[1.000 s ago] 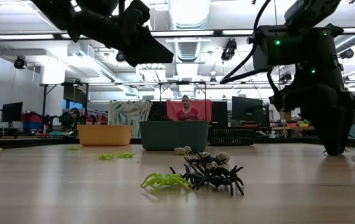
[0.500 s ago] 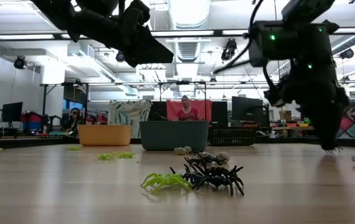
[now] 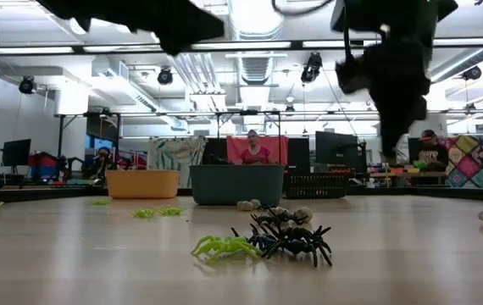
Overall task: Sort Halloween decoration
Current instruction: Put the black spider toy into the yellow bin
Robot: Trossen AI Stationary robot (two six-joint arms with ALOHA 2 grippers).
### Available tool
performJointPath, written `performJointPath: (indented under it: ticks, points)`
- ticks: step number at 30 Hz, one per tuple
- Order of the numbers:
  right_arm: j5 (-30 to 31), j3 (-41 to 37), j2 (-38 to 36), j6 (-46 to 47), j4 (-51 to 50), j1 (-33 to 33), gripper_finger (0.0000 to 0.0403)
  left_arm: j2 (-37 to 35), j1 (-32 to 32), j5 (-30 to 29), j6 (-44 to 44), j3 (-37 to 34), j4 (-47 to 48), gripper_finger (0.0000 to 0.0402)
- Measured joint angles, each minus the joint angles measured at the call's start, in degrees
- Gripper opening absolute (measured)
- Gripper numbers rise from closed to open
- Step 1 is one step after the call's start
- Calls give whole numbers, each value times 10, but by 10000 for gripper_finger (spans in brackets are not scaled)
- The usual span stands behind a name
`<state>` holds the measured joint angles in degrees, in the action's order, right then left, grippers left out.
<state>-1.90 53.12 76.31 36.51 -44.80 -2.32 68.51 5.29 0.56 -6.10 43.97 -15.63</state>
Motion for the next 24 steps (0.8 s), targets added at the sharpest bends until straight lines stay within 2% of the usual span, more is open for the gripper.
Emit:
performJointPath:
  ticks: [5, 9, 15, 19, 24]
  points:
    - [3, 0, -56, -66, 88, 29, 26, -51, -21, 0, -11, -4, 13, 118]
    - [-2, 0, -81, -119, 168, 50, 11, -80, -35, 0, -10, -15, 26, 118]
    - [-45, 0, -79, -165, 224, 67, 8, -111, -42, -3, 0, -44, 25, 118]
    - [-62, 0, -75, -178, 276, 69, 8, -121, -42, -31, 10, -59, 23, 118]
    - [-116, 0, -66, -204, 379, 81, 8, -124, -42, -60, 17, -67, 25, 118]
